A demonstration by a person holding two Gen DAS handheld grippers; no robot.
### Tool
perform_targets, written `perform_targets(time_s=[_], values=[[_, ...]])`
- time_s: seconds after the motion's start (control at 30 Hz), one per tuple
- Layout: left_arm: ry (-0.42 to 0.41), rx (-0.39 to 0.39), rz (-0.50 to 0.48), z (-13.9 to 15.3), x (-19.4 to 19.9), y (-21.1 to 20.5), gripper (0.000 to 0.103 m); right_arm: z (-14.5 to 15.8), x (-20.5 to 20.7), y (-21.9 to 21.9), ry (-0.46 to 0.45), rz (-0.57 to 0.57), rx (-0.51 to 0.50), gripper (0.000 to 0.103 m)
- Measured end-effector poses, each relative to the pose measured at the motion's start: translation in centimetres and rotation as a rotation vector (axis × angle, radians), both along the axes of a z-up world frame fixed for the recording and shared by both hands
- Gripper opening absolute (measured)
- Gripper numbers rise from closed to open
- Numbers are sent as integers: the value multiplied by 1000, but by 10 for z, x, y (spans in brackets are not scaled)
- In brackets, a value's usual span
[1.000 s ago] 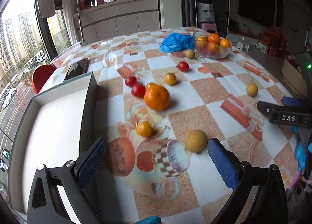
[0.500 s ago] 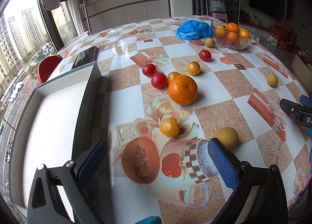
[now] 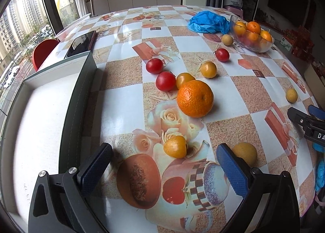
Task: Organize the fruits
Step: 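Grasp a brown round fruit with the right tool while the left tool grasps a small tangerine, then carry both fruits over the white tray and open both tools to drop them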
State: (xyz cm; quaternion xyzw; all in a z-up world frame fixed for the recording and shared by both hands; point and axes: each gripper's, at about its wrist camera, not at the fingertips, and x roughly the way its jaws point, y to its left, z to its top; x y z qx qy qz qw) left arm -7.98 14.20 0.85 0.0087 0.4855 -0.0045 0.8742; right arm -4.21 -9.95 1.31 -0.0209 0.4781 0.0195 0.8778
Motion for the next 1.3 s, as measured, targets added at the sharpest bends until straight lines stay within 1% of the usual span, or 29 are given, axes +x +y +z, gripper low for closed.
perform_targets(time_s=[0.07,0.1,0.13,0.17,0.2,0.23,0.27,0.3,0.33,0.37,0.4,0.47,0.57,0.7,0.87,1.07,1.3], values=[[-8,13,4,0,0,-3,103,1,7,6,-2,18,0,95],[-12,13,5,1,0,-4,99,2,8,9,-6,26,5,89],[-15,-3,3,2,0,-5,91,3,9,11,-10,33,7,86],[-15,-18,3,3,-1,-5,87,5,10,12,-16,42,11,74],[-16,-17,6,4,-1,-6,81,6,11,14,-21,53,15,58],[-17,-22,4,5,-2,-7,73,7,12,15,-24,63,20,48],[-17,-30,2,6,-2,-8,70,8,12,15,-22,69,31,30],[-19,-29,5,7,-3,-9,63,9,11,14,-19,72,56,30],[-23,-31,4,8,-4,-9,48,10,9,12,-17,72,81,30],[-30,-30,-4,9,-6,-10,36,11,5,9,-15,72,110,30],[-28,-26,-12,10,-6,-10,21,11,2,6,-10,74,141,30],[-19,-37,-12,11,-8,-8,21,12,-5,2,-1,79,187,30],[-18,-62,-12,14,-14,-3,21,14,-13,0,10,84,219,30],[-48,-91,-16,27,-25,1,21,18,-20,1,17,87,234,30],[-92,-120,-7,46,-36,11,21,27,-27,13,17,115,236,30],[-139,-132,33,63,-48,35,21,39,-34,44,17,169,253,30],[-191,-124,108,72,-62,75,21,55,-40,99,13,276,249,30]])
